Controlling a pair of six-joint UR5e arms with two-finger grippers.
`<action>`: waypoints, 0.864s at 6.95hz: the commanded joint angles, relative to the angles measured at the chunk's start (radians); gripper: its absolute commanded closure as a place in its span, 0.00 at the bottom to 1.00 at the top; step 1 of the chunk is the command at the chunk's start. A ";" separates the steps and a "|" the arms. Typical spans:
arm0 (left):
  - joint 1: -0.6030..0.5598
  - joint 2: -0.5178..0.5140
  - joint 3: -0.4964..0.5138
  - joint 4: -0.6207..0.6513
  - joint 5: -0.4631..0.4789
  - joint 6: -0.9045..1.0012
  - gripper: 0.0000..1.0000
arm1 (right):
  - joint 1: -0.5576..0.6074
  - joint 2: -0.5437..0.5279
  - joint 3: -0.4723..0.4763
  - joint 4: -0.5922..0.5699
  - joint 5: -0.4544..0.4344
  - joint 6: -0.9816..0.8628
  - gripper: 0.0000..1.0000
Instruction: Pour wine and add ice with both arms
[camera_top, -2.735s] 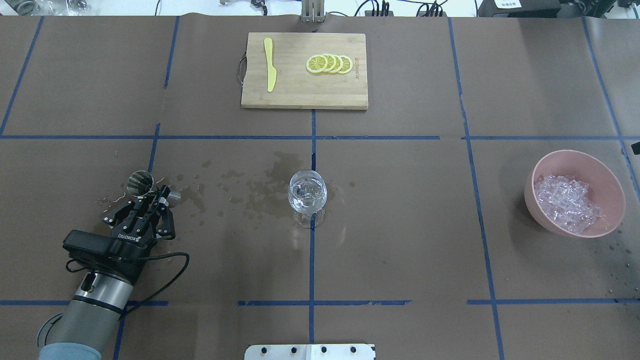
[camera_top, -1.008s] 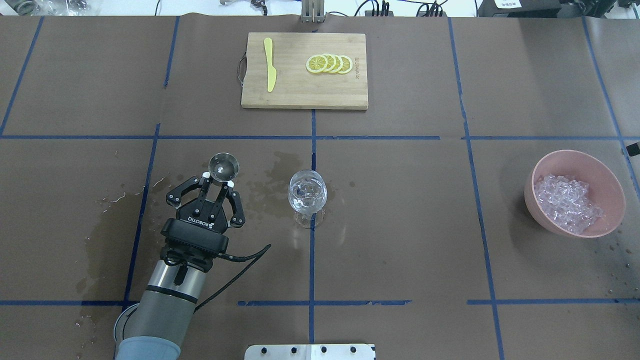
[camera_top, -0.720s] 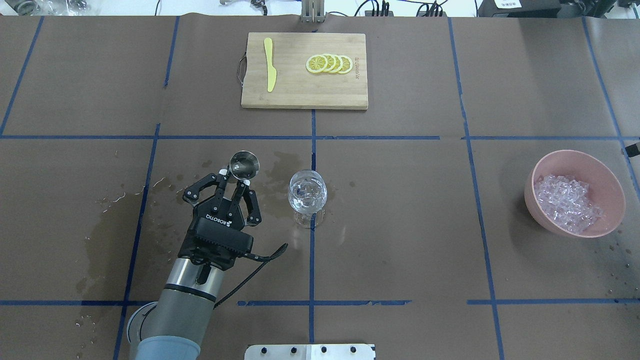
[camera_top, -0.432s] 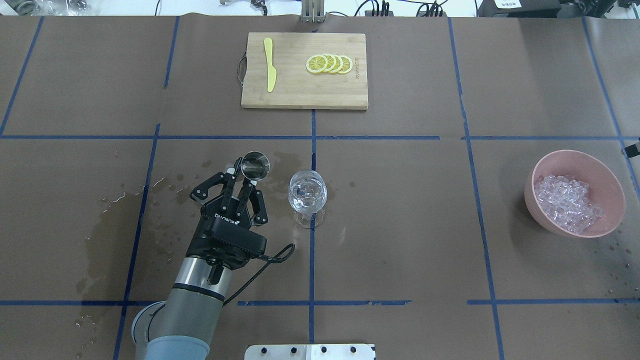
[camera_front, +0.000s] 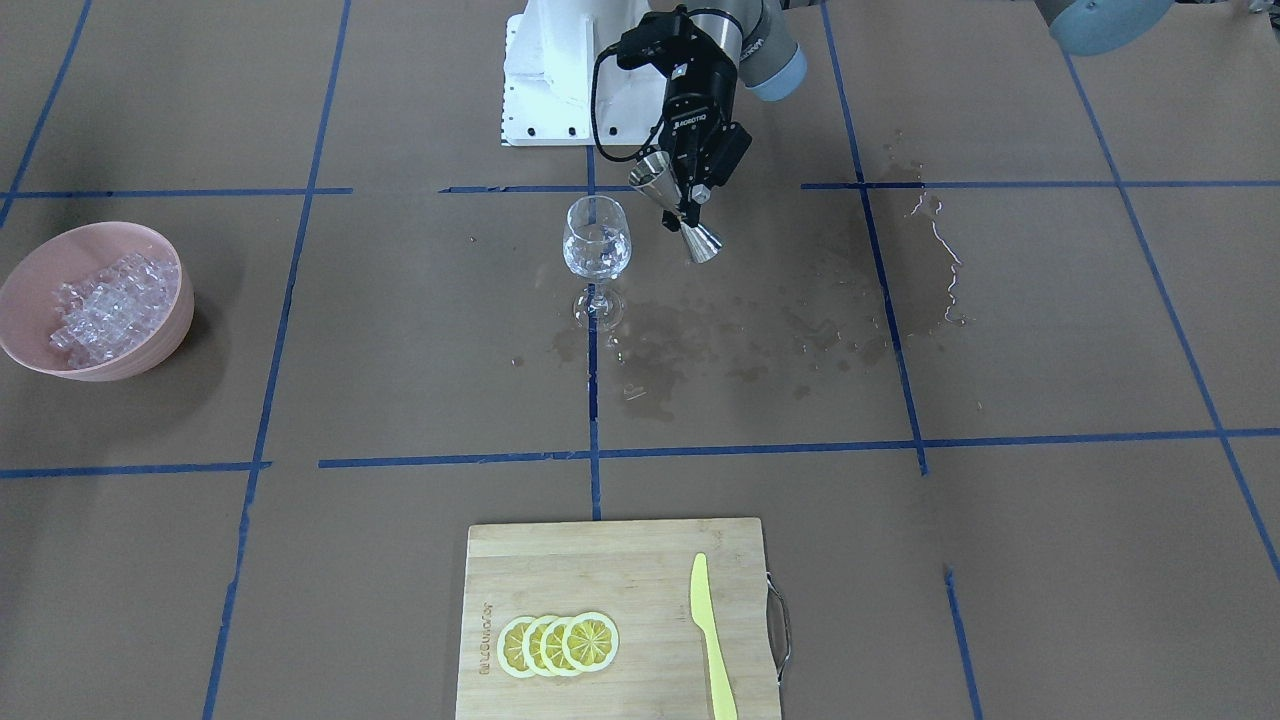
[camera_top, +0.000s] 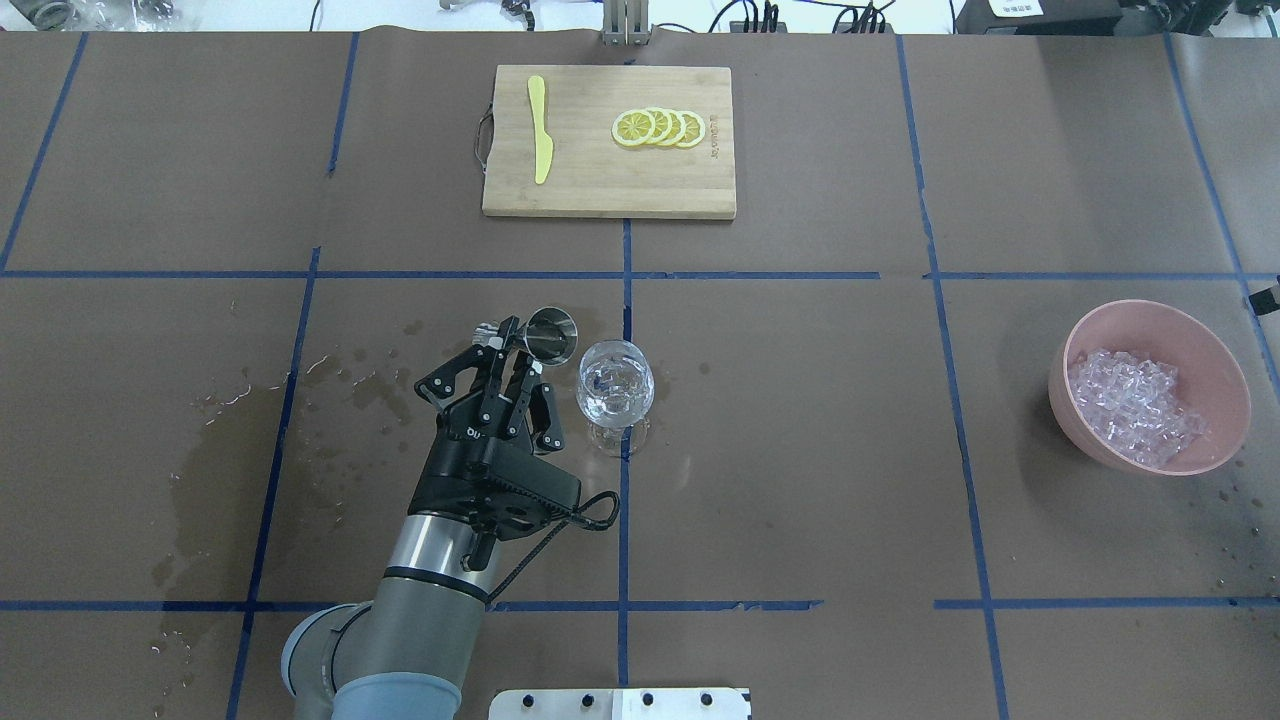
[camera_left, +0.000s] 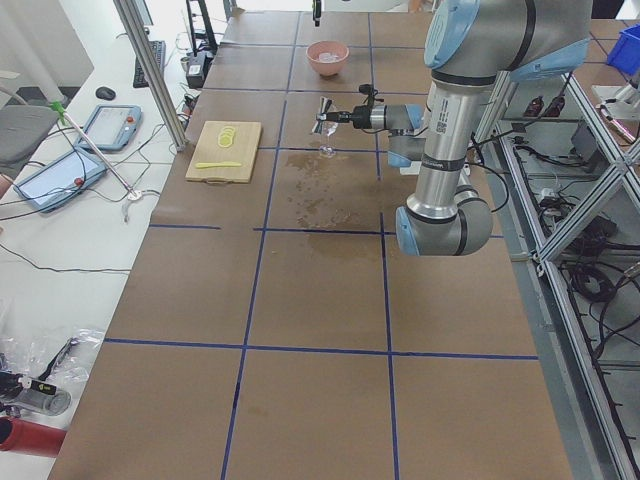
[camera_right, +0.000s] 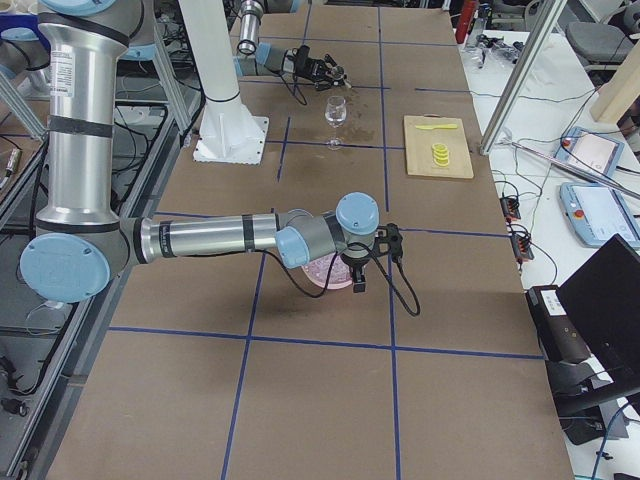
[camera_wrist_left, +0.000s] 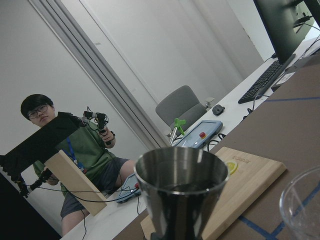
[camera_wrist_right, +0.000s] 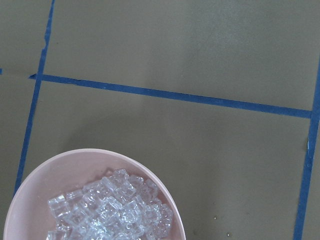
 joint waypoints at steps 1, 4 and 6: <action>-0.001 -0.011 0.001 0.033 -0.001 0.112 1.00 | 0.000 0.000 0.000 0.000 -0.002 0.000 0.00; -0.001 -0.014 0.010 0.061 0.000 0.207 1.00 | 0.000 0.000 0.003 0.000 0.000 0.000 0.00; 0.001 -0.020 0.008 0.131 0.000 0.293 1.00 | 0.000 0.011 0.000 0.000 -0.002 0.000 0.00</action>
